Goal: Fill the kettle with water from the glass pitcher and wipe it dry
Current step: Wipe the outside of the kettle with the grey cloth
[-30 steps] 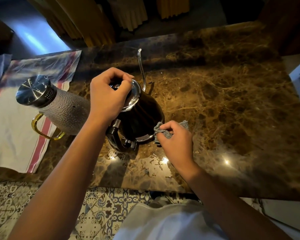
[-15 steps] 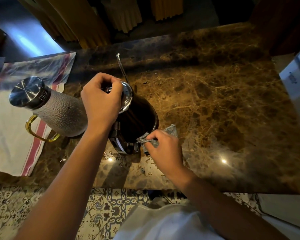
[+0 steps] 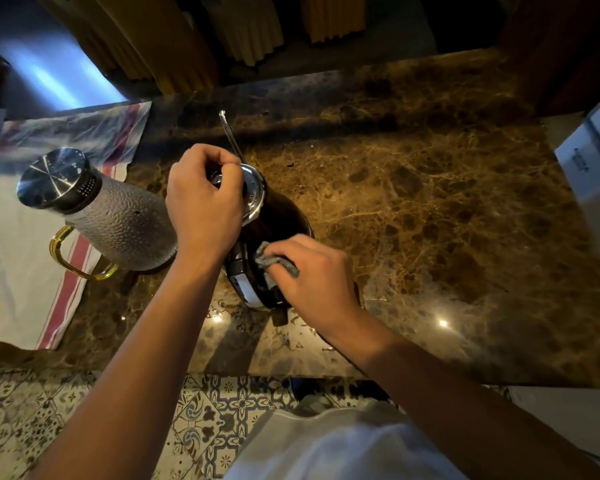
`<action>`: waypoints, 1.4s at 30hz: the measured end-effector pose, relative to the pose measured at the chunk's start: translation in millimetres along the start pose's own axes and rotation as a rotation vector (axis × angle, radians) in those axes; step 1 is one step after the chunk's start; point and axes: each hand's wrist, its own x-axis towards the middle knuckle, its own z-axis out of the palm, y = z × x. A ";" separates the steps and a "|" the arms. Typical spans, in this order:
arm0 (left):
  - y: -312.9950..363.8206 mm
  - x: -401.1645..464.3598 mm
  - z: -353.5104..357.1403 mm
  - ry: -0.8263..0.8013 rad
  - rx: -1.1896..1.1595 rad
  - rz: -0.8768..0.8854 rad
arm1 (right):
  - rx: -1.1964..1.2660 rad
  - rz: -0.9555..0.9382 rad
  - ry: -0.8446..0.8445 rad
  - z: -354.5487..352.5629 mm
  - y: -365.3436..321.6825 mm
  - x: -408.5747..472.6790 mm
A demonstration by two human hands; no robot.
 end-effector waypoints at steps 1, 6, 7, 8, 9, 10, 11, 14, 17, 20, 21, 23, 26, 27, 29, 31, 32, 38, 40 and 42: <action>-0.9 0.5 -0.5 -0.004 -0.003 0.005 | 0.003 -0.033 0.030 -1.7 -5.0 9.0; -3.5 2.5 -4.5 -0.079 -0.037 0.053 | 0.020 -0.070 0.066 -8.9 -9.0 31.1; -4.4 2.8 -5.7 -0.098 -0.048 0.061 | 0.044 -0.068 0.059 -9.8 -7.0 31.1; -5.0 3.2 -7.2 -0.118 -0.058 0.071 | 0.082 -0.056 0.051 -9.7 -4.8 30.4; -5.2 3.7 -8.6 -0.143 -0.065 0.084 | 0.130 -0.028 0.043 -8.6 -3.2 28.5; -4.8 4.2 -9.9 -0.175 -0.069 0.101 | 0.182 0.017 0.040 -7.1 -1.7 25.5; -4.2 4.3 -11.5 -0.211 -0.066 0.121 | 0.231 0.077 0.045 -4.6 0.6 20.9; -3.6 4.4 -17.6 -0.308 -0.053 0.176 | 0.323 0.255 0.086 3.4 8.7 3.5; -4.3 4.3 -22.4 -0.390 -0.081 0.187 | 0.371 0.378 0.107 5.3 13.5 -0.2; -5.3 4.4 -25.9 -0.459 -0.111 0.199 | 0.343 0.468 0.148 1.8 21.7 17.0; -5.8 4.9 -26.9 -0.480 -0.117 0.206 | 0.310 0.483 0.152 0.4 27.4 24.1; -7.5 6.3 -28.5 -0.516 -0.128 0.211 | 0.205 0.503 0.122 -2.5 41.9 34.8; -8.2 7.0 -29.0 -0.526 -0.147 0.210 | 0.007 0.524 -0.009 -5.4 58.7 38.2; -7.5 6.4 -28.5 -0.516 -0.155 0.205 | -0.021 0.532 -0.047 -6.3 59.6 36.8; -6.5 4.3 -27.0 -0.484 -0.171 0.191 | 0.019 0.552 -0.068 -8.5 54.4 31.3; -6.5 2.7 -25.8 -0.447 -0.178 0.182 | 0.131 0.537 -0.007 -11.6 39.9 23.3; -6.2 2.1 -24.9 -0.428 -0.179 0.175 | 0.180 0.500 0.038 -12.7 30.0 19.6; -1.7 -5.8 -14.0 -0.262 -0.161 0.107 | 0.245 0.151 0.200 -18.9 -26.3 9.0; -0.3 -7.0 -12.3 -0.228 -0.162 0.095 | 0.194 0.067 0.214 -17.2 -30.1 5.0; 0.7 -6.9 -11.6 -0.206 -0.162 0.090 | 0.138 -0.014 0.198 -11.5 -28.4 -1.4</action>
